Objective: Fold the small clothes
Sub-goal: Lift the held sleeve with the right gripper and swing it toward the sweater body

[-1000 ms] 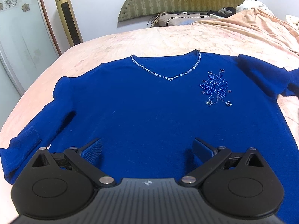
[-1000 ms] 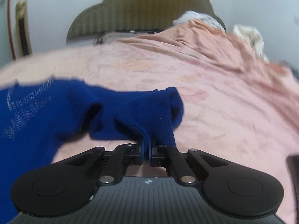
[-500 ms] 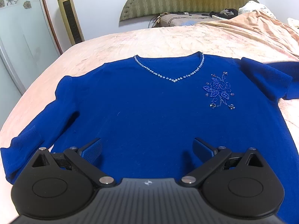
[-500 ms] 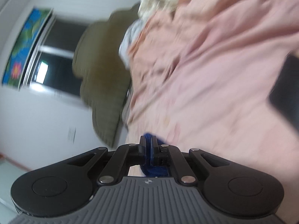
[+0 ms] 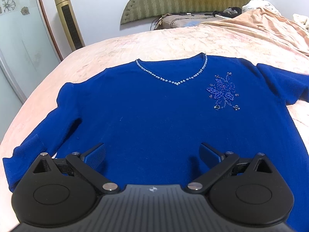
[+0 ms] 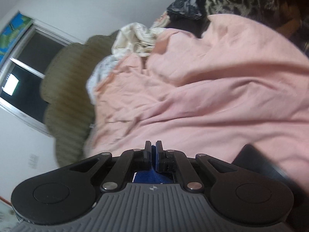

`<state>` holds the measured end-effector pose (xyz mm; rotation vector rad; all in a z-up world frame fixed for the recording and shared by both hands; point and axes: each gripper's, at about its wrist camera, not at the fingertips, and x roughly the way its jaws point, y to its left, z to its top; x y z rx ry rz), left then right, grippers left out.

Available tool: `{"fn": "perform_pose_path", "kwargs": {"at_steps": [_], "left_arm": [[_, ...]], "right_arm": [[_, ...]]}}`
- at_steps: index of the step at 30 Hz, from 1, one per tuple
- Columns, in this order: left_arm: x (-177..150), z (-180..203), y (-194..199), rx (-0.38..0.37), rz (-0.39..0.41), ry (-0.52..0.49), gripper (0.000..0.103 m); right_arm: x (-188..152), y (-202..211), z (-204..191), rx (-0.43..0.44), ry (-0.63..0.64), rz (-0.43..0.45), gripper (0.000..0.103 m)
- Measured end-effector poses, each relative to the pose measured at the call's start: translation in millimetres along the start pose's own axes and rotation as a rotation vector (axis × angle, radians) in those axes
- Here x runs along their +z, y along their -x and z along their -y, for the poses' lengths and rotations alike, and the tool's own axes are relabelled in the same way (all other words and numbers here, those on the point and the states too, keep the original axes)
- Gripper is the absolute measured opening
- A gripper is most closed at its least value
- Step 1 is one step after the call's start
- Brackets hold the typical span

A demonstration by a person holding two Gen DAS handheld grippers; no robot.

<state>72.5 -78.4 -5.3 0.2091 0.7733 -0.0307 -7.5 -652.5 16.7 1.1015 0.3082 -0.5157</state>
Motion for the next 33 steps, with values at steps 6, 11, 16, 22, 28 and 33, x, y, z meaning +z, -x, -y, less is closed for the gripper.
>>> {"fn": "perform_pose_path", "kwargs": {"at_steps": [6, 11, 16, 22, 28, 33], "left_arm": [[-0.2, 2.1, 1.1, -0.007, 0.0, -0.007, 0.103], [-0.6, 4.0, 2.1, -0.008, 0.004, -0.017, 0.103], [-1.6, 8.3, 0.9, -0.018, -0.01, -0.025, 0.103], [-1.1, 6.5, 4.1, 0.0, 0.002, -0.032, 0.103], [-2.0, 1.4, 3.9, -0.002, -0.003, -0.028, 0.103], [-0.7, -6.2, 2.2, 0.002, -0.003, -0.013, 0.103]], "right_arm": [[-20.2, -13.0, 6.5, -0.197, 0.143, -0.012, 0.048], [-52.2, 14.1, 22.1, -0.046, -0.001, -0.02, 0.055], [-92.2, -2.1, 30.3, -0.038, -0.036, -0.119, 0.056], [-84.4, -31.9, 20.4, -0.013, -0.017, 0.015, 0.053], [-72.0, -45.8, 9.7, -0.105, 0.032, 0.061, 0.009], [-46.5, -6.9, -13.4, -0.198, 0.169, 0.263, 0.008]]}}
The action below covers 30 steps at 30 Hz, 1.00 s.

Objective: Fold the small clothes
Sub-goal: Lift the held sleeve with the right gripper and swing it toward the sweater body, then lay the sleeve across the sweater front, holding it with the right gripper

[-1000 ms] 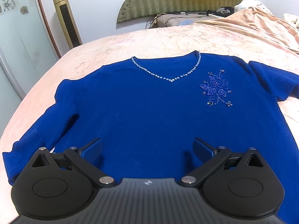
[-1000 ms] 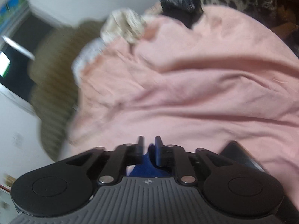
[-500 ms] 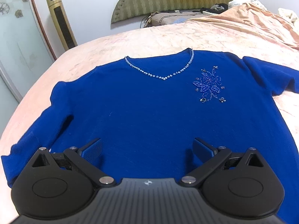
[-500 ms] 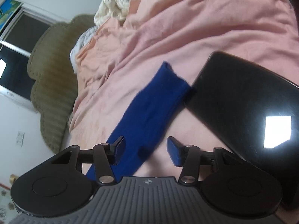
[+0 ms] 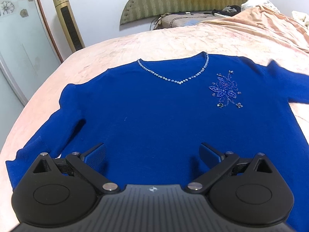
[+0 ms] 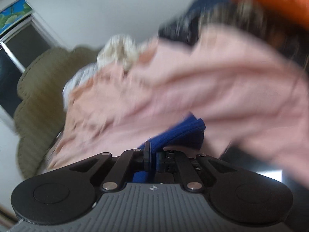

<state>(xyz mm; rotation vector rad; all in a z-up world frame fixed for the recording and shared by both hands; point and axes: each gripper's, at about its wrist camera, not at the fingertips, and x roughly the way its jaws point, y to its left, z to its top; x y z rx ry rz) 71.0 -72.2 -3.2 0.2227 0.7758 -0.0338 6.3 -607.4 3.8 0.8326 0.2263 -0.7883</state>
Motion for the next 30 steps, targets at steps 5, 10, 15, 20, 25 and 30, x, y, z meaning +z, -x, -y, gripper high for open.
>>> {"fn": "perform_pose_path", "kwargs": {"at_steps": [5, 10, 15, 20, 25, 30], "left_arm": [[1.6, -3.5, -3.5, -0.005, 0.001, 0.008, 0.103], [-0.7, -6.8, -5.6, 0.004, 0.011, 0.01, 0.103], [-3.7, -17.0, -7.3, 0.008, 0.024, 0.038, 0.103], [-5.4, -28.6, -11.0, 0.008, 0.027, 0.072, 0.103], [-7.7, -37.5, -16.2, 0.009, 0.022, 0.11, 0.103], [-11.9, -42.8, -20.7, 0.013, 0.013, 0.121, 0.103]], "right_arm": [[20.9, 23.7, -17.1, -0.024, 0.071, 0.101, 0.009], [-18.1, 47.8, -80.5, 0.095, 0.307, 0.076, 0.009], [-73.6, 60.2, -142.0, 0.235, 0.464, -0.031, 0.01], [-126.5, 69.6, -184.9, 0.33, 0.568, -0.126, 0.01], [-177.2, 75.4, -221.8, 0.398, 0.652, -0.215, 0.011], [-226.0, 85.9, -250.6, 0.437, 0.731, -0.284, 0.012]]}}
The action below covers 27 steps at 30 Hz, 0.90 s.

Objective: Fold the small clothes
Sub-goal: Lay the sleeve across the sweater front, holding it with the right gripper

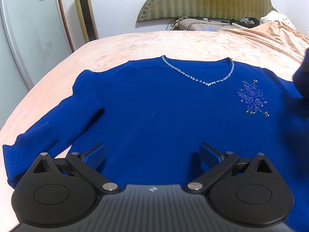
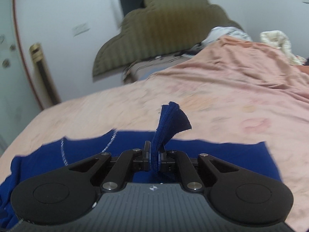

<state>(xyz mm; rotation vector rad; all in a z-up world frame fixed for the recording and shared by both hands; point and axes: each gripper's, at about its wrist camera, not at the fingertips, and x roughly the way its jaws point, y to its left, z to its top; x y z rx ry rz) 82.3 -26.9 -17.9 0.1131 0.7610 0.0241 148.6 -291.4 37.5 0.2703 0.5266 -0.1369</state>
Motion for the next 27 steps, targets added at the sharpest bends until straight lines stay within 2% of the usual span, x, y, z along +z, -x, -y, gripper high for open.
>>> {"fn": "perform_pose_path", "kwargs": {"at_steps": [8, 14, 22, 27], "left_arm": [[-2.9, -7.3, -2.6, 0.006, -0.005, 0.007, 0.103], [-4.2, -9.5, -3.0, 0.006, -0.006, 0.006, 0.103], [-5.1, -12.6, -4.7, 0.001, -0.016, 0.008, 0.103], [-4.0, -15.6, -0.6, -0.015, -0.009, 0.023, 0.103]], "right_arm": [[-11.9, -22.5, -47.6, 0.052, 0.044, -0.069, 0.013], [-12.9, -32.7, -72.6, 0.072, 0.113, -0.068, 0.012], [-17.9, -37.8, -72.1, 0.087, 0.118, -0.097, 0.009], [-8.5, -33.8, -73.6, 0.112, 0.085, -0.062, 0.009]]}}
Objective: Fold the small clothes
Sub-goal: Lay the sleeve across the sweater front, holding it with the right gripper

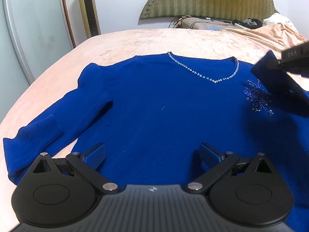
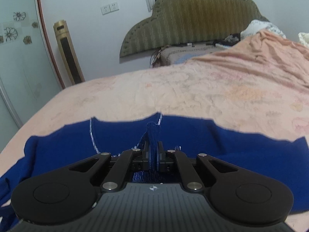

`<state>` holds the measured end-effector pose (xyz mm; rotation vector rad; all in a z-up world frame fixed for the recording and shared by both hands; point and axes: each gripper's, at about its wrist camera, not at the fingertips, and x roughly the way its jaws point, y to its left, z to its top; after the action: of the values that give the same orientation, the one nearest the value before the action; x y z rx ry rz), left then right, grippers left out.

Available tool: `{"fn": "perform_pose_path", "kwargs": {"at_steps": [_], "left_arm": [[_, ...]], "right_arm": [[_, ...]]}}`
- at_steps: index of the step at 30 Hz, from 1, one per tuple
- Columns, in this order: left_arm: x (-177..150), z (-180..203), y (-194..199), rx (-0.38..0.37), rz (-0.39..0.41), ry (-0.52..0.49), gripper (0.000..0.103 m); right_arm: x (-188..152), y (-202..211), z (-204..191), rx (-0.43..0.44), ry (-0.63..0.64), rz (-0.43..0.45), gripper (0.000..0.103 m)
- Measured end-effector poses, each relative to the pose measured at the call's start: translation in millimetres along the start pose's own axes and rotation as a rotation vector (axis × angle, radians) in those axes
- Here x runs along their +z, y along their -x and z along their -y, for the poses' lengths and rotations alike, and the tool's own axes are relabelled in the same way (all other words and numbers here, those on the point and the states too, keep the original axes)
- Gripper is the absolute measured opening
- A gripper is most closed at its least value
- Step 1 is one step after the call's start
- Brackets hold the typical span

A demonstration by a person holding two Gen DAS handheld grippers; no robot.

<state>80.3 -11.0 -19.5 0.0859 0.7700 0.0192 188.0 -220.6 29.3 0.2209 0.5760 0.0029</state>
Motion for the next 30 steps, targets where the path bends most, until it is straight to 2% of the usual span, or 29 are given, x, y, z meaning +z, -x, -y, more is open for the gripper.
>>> {"fn": "perform_pose_path", "kwargs": {"at_steps": [7, 16, 30], "left_arm": [[0.2, -5.1, 8.0, -0.002, 0.016, -0.002, 0.103], [0.8, -19.3, 11.2, 0.024, 0.024, 0.017, 0.103], [-3.8, -37.3, 12.7, 0.038, 0.013, 0.065, 0.103]], "right_arm": [[33.5, 2.9, -36.0, 0.001, 0.054, 0.101, 0.009], [30.0, -14.2, -87.1, 0.076, 0.105, 0.07, 0.009], [23.2, -29.5, -130.5, 0.13, 0.134, 0.041, 0.009]]}}
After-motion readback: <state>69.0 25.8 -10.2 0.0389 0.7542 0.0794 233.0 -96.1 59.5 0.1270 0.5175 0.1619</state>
